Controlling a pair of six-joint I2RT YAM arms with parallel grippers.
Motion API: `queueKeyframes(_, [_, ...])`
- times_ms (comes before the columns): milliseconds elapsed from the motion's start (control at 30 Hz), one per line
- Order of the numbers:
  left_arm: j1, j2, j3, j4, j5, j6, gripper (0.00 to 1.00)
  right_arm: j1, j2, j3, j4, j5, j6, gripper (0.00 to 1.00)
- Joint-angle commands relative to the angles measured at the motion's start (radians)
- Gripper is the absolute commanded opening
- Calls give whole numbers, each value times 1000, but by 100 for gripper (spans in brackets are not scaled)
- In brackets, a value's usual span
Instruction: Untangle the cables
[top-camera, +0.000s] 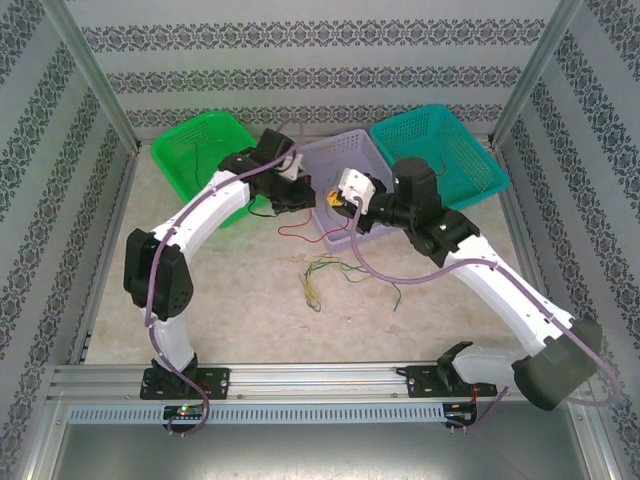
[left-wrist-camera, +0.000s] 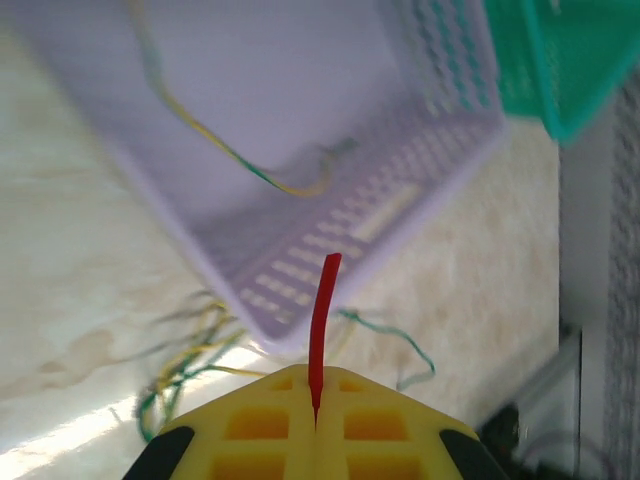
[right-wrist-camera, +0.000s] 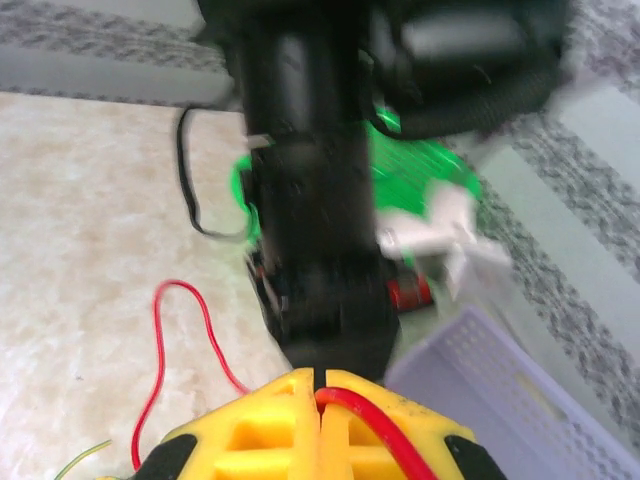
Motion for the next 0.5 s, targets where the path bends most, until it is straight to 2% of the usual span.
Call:
queueKeyframes(0, [116,-151,-131,46,-207,-364,0,-14,-74,-118,207,301,258,0])
queueKeyframes(133, [152,-324,-400,171,-300,-777,0,-21,-147,-295,373,628,610,0])
queueKeyframes(233, [150,-417,-548,240,-321,-1001,0,-19,-162,-320,302,877,881,0])
queueKeyframes(333, [153,-494,-617,224,-391,-1101,0,-31,-150,-302,175,983,1086,0])
queueKeyframes(467, [169,-580,-649,174,-492,-1155,0,-75,-128,-257,-3,986,1203,0])
